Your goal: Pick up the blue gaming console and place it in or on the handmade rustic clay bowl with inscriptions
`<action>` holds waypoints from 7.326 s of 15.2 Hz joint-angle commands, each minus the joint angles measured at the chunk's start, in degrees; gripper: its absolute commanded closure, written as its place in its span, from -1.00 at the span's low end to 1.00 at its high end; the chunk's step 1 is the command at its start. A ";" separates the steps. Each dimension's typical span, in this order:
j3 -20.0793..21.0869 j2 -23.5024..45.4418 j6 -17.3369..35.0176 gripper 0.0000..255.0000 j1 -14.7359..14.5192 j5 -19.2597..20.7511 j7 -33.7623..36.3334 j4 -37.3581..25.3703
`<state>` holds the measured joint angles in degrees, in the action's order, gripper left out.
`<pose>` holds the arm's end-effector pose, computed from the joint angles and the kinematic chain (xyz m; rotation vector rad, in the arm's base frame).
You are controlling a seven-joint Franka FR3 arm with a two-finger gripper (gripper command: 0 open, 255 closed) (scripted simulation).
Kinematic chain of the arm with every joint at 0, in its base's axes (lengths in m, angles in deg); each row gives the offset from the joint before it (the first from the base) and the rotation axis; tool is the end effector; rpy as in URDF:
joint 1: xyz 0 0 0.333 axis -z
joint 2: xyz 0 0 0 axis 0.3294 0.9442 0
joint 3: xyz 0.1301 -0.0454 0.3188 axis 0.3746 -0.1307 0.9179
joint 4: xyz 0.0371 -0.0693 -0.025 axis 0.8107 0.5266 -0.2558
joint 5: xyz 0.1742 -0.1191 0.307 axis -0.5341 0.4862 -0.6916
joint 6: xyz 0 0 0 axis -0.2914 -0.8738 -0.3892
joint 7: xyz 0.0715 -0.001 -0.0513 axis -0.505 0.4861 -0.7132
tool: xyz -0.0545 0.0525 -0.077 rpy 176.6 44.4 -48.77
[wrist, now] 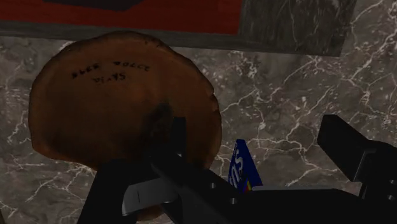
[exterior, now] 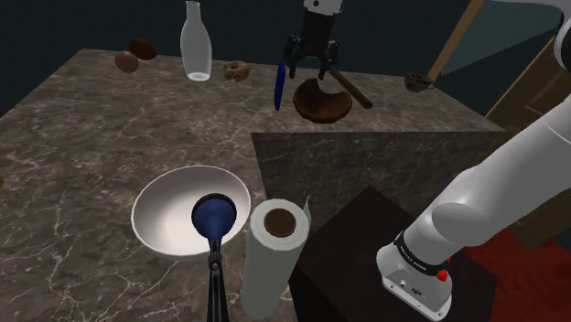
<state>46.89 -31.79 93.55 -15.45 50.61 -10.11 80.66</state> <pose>0.4843 0.0337 0.6055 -3.0516 0.6644 0.0837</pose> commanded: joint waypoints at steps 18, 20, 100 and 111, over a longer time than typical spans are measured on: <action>0.06 17.93 4.54 -1.00 0.19 4.06 10.50 -14.26; 0.06 17.93 4.54 -1.00 0.19 4.06 10.50 -14.26; -4.73 -4.98 -5.89 1.00 6.43 2.78 -0.77 -1.92; -4.73 -4.98 -5.89 -1.00 6.43 2.78 -0.77 -1.91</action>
<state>42.16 -36.77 87.67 -9.02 53.39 -10.88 78.75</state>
